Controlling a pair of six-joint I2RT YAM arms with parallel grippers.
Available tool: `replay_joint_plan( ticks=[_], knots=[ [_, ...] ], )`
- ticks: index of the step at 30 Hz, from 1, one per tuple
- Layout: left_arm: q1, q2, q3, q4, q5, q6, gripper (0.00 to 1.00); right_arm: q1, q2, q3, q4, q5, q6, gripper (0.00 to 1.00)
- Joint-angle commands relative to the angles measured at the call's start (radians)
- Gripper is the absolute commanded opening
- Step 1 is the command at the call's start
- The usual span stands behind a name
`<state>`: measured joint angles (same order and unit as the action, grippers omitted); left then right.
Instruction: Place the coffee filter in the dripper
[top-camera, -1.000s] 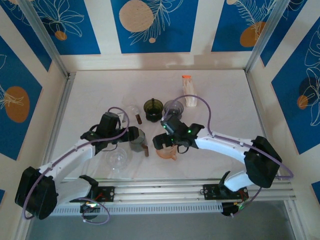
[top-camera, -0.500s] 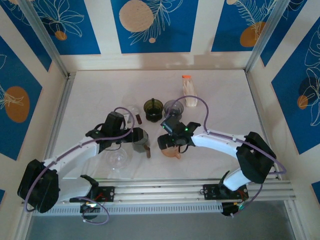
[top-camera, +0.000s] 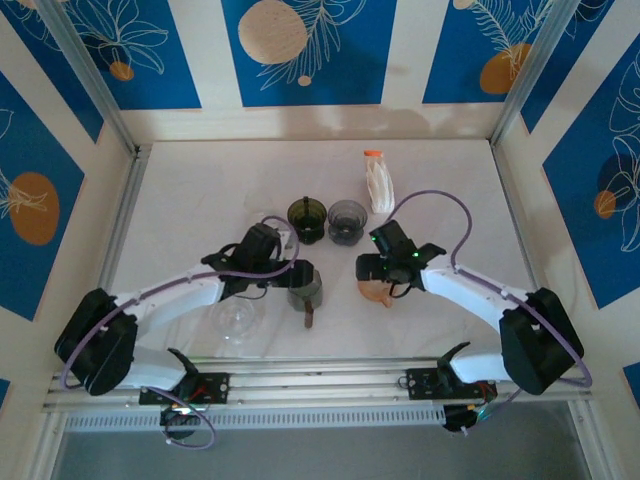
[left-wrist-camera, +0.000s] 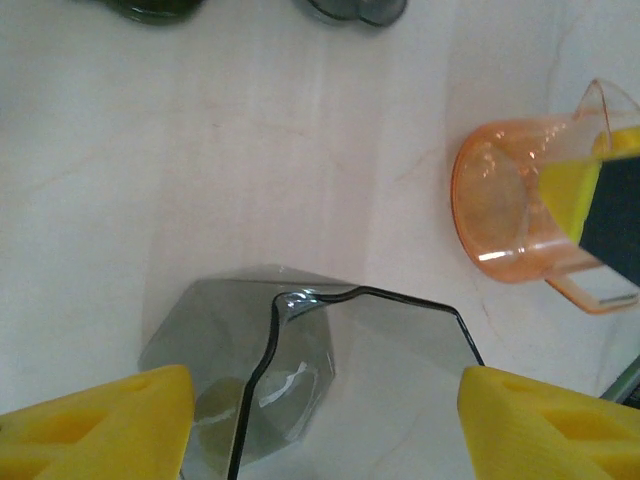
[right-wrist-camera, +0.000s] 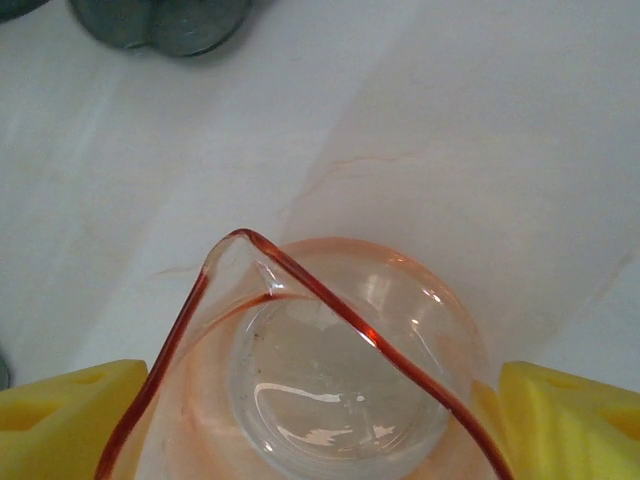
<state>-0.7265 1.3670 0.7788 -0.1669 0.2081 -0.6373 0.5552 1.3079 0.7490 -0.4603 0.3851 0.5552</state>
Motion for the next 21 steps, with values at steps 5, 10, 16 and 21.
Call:
replay_joint_plan(
  ticks=[5, 10, 16, 21],
  knots=[
    [-0.065, 0.091, 0.095, 0.037, -0.007, -0.036, 0.69, -0.054, -0.055, -0.034, -0.045, -0.036, 0.011, 0.95],
    [-0.065, 0.062, 0.126, -0.003, -0.06, -0.028, 0.7, -0.052, -0.119, 0.011, -0.072, -0.037, 0.021, 0.96],
    [-0.051, -0.032, 0.155, -0.092, -0.154, 0.005, 0.74, -0.011, -0.195, 0.069, -0.102, -0.047, 0.015, 0.94],
    [-0.031, -0.21, 0.144, -0.187, -0.301, 0.039, 0.81, 0.183, -0.183, 0.162, -0.088, -0.069, -0.034, 0.86]
  ],
)
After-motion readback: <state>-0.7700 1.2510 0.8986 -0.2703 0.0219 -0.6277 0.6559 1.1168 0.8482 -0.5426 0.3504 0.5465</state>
